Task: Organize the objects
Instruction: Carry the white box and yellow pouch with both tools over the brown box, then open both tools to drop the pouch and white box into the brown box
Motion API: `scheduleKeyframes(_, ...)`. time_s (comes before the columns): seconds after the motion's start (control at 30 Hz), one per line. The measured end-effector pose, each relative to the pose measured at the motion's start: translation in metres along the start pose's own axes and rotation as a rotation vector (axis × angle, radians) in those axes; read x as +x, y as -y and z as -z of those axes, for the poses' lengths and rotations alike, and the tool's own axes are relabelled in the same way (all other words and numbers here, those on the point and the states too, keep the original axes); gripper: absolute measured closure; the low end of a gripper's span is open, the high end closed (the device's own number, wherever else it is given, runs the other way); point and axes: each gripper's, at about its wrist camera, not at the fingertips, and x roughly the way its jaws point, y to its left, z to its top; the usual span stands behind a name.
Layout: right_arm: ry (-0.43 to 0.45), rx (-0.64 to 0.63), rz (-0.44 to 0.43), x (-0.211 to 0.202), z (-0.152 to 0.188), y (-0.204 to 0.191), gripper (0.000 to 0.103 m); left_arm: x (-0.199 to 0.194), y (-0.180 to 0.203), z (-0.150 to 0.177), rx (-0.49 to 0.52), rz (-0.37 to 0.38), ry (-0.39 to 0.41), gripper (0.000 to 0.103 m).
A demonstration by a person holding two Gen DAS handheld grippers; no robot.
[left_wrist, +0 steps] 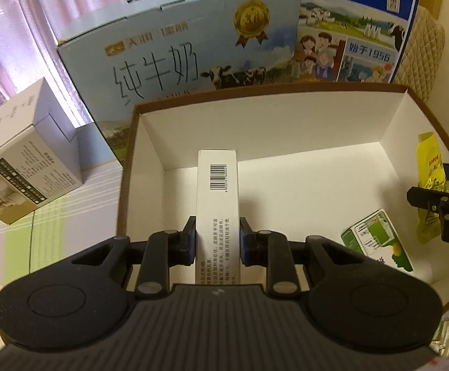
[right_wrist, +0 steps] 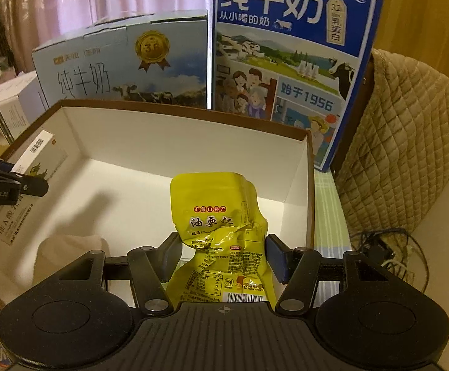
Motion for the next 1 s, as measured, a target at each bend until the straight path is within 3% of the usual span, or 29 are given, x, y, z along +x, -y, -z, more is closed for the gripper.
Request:
scheduleKeyframes(0.23, 0.001, -0.026, 0.012, 0.007, -0.003, -0.002, 0.047, 0.017, 0.0, 0.0, -0.001, 0.003, -0.027, 0.08)
scheduleKeyframes(0.43, 0.009, -0.055, 0.029, 0.009, -0.004, -0.004, 0.047, 0.015, 0.0, 0.0, 0.009, -0.01, 0.002, 0.079)
scheduleKeyframes(0.7, 0.037, -0.078, 0.065, 0.009, -0.006, -0.005, 0.04, 0.006, -0.003, 0.001, -0.004, 0.003, 0.013, 0.065)
scheduleKeyframes(0.83, 0.066, -0.097, 0.082, 0.005, -0.006, -0.007, 0.038, -0.001, -0.003, 0.003, -0.008, 0.008, 0.027, 0.046)
scheduleKeyframes(1.0, 0.093, -0.062, 0.053, -0.008, -0.005, -0.006, 0.037, -0.013, -0.002, 0.006, -0.014, 0.018, 0.047, 0.034)
